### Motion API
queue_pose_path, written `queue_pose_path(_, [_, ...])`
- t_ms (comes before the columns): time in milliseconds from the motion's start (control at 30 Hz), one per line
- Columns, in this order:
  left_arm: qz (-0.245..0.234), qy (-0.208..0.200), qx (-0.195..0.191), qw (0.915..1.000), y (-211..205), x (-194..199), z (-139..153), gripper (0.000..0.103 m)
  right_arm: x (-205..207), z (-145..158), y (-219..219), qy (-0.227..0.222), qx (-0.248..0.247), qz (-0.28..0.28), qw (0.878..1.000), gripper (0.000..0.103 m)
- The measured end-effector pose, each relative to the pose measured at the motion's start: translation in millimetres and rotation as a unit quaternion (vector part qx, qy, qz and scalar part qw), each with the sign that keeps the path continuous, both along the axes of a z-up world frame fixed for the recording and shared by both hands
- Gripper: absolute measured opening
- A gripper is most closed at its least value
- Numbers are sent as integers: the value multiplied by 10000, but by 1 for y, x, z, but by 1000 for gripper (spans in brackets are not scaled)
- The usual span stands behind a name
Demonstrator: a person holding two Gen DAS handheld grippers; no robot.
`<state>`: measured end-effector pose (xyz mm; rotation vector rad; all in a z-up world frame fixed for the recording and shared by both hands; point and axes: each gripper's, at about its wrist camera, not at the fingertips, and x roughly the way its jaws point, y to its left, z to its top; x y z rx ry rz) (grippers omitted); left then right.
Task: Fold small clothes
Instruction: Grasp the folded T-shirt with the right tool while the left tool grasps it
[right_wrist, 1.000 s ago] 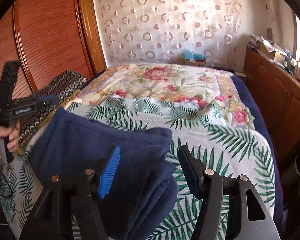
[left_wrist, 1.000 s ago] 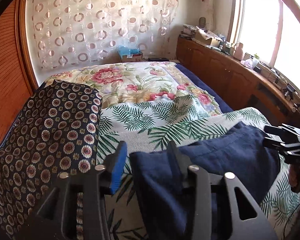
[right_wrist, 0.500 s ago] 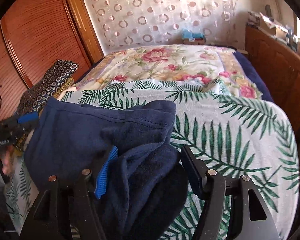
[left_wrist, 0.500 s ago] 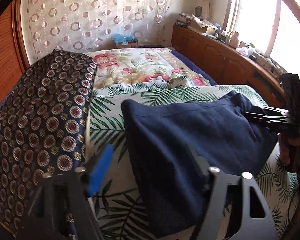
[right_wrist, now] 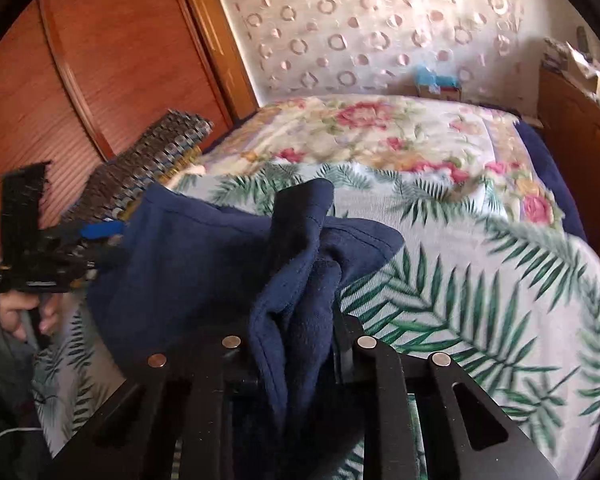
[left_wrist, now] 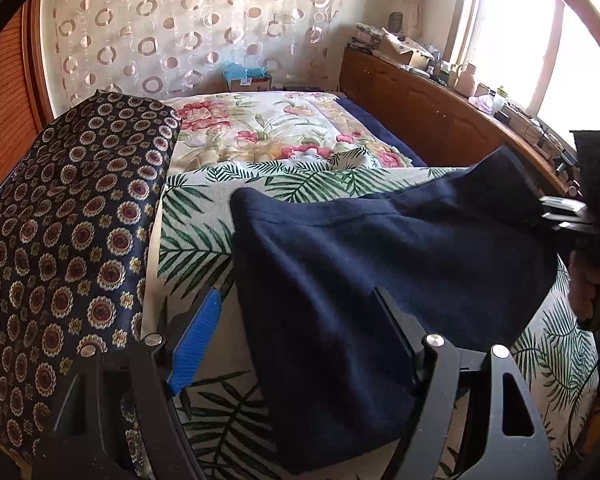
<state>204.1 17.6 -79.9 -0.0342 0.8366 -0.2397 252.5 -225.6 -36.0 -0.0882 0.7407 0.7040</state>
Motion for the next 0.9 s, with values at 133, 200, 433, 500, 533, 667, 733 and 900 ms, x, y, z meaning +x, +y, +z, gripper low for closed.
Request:
queue_pose_path(133, [-52,27,-6,10000,-6,10,1,77,-3,17,-9,-330,-249,-10,9991,21])
queue_pose_path(200, [-50,87,-4,9999,-7,17,-3,77,3,14,-11,-301,-367,-41,9989,21])
queue_pose_path(433, [51,314,50,9995,-6,35,-17,77,17,-5,-1,-65,-544,-152,9984,22])
queue_pose_path(500, [47,342,63,9994,-7,36,-19,77,22,-2,4,-4,-505,-190,9985,22])
queue_pose_path(533, [45,356,63,9993,-7,36,-19,77,23,-3,4,19,-493,-203,9986,22])
queue_pose_path(667, [33,405,33,9992,-9,38,-24,77,27,-7,3,104,-419,-276,9987,23])
queue_pose_path(733, [46,383,-19,9993,-9,38,-26,77,28,-9,2,126,-370,-301,9988,23])
queue_pose_path(900, [80,311,-54,9995,-11,35,-27,77,32,-14,1,161,-295,-428,9985,30])
